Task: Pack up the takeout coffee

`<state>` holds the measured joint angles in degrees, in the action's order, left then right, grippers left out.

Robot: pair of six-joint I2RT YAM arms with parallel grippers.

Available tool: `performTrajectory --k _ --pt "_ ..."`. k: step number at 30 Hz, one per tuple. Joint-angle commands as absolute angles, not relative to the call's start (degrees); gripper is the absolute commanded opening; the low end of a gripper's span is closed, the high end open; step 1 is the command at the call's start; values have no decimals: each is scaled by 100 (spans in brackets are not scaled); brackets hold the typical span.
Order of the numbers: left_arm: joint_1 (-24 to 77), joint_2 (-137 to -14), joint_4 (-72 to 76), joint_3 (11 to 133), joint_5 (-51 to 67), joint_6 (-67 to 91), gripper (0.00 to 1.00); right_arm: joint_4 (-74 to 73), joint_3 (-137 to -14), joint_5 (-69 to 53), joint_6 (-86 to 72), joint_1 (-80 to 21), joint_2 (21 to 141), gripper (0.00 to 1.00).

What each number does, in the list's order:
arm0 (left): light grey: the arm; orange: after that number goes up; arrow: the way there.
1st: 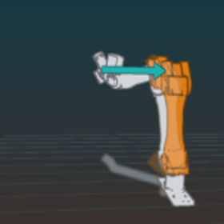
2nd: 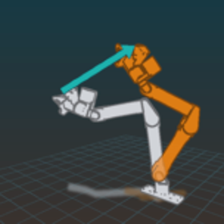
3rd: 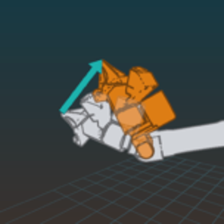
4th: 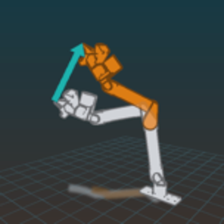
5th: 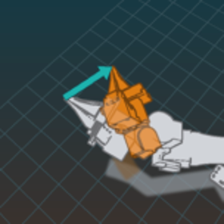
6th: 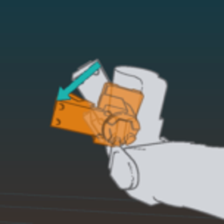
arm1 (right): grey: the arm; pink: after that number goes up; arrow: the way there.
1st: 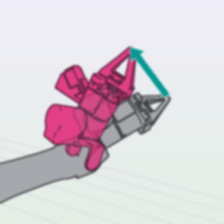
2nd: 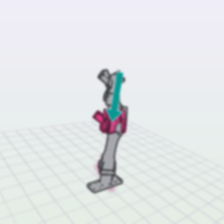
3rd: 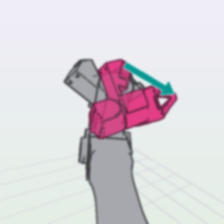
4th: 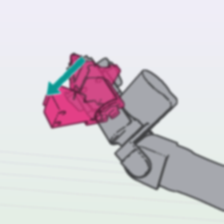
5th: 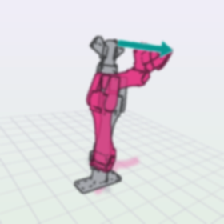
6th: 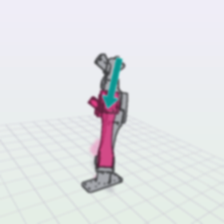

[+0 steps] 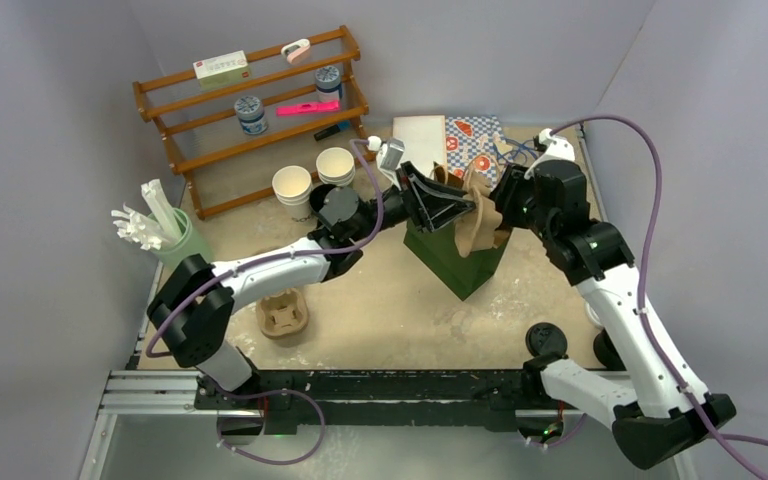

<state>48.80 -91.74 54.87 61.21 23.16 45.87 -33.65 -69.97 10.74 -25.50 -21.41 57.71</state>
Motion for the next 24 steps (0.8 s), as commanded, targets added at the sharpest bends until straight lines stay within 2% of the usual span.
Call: performTrajectory --k 1,5,9,13,18,24 --pt "4889 -8741 4774 6004 1981 4115 23 -3066 -6952 999 -2890 -2162 5904 45" --pt "4878 -8539 4008 6061 1674 3739 23 -3145 -7049 1166 -3075 -2163 5920 27" --pt "4880 -8396 2563 6534 1323 3127 23 -3230 -7071 1304 -3163 -2162 5783 8" --pt "4878 -8466 1239 7009 1070 2571 24 -3247 -7023 1290 -3187 -2162 5594 4" --pt "4878 -8752 619 7368 1255 2225 27 -3292 -7031 1101 -3233 -2168 5488 2" --pt "4878 -9122 -617 8051 649 1580 28 -3409 -6970 852 -3178 -2162 5447 2"
